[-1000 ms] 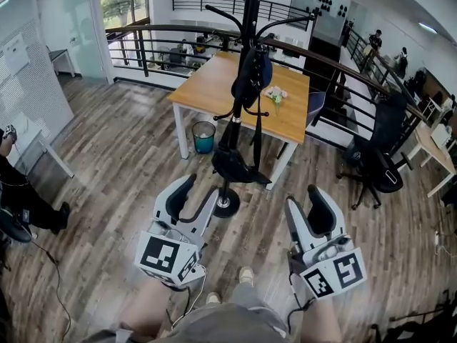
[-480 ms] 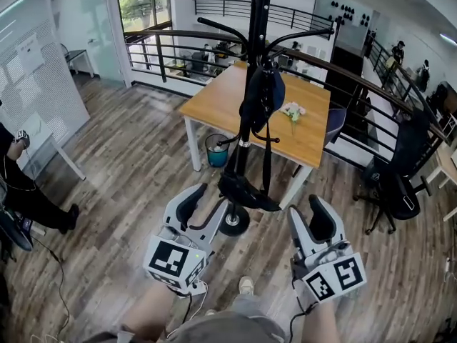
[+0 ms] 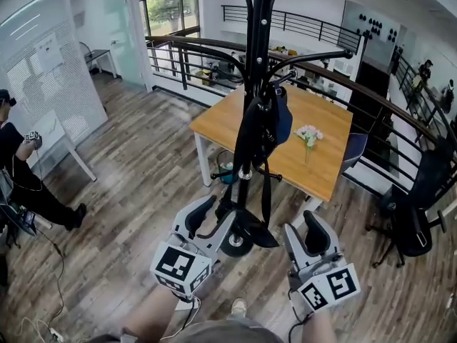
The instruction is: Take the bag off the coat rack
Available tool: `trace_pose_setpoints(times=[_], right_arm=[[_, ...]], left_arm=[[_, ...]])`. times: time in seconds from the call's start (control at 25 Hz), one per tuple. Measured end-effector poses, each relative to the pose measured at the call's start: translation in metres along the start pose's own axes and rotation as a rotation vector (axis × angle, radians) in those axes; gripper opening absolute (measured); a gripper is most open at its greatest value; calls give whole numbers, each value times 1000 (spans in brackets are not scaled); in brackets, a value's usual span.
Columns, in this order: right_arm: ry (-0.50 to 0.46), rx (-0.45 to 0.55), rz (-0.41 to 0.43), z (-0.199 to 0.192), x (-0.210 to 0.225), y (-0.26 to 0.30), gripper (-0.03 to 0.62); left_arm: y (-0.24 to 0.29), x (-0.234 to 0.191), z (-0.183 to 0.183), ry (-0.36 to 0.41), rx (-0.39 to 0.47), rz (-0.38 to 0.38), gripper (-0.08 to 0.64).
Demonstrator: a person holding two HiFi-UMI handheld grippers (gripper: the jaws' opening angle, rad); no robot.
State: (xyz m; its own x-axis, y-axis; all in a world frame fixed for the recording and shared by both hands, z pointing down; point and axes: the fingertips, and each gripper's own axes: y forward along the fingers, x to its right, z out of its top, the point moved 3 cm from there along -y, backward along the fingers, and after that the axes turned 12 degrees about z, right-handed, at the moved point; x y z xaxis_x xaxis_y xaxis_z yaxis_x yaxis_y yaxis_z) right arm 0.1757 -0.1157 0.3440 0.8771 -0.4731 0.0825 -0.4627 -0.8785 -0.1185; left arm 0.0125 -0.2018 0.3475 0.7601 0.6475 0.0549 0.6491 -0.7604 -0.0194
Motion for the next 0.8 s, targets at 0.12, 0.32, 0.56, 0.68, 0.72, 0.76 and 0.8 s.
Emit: trace_pose_setpoints(times=[0.12,0.32,0.56,0.68,0.72,0.76,0.8], right_arm=[[-4,11,36,2,28,17,210],[-41,2,114,7,51,50,210],[-65,7,153,14,66,90,210],[-71,-7,145,13,74,112,212],[-70,-17,138,9,78,120,212],[-69,-32,130,4,83,127,212],[-66,-48,121,-3,87,134,216]], left_arm=[[28,1,3,12,12,27,195],[61,0,9,28,2,43,195],[93,-15,12,6,-2,44,195],[107,-29,14,-39,21,58,195],[112,-33,13,-43,22,58,195],[117,-37,10,-41,17,54,195],[122,-39,6,-38,8,47,195]])
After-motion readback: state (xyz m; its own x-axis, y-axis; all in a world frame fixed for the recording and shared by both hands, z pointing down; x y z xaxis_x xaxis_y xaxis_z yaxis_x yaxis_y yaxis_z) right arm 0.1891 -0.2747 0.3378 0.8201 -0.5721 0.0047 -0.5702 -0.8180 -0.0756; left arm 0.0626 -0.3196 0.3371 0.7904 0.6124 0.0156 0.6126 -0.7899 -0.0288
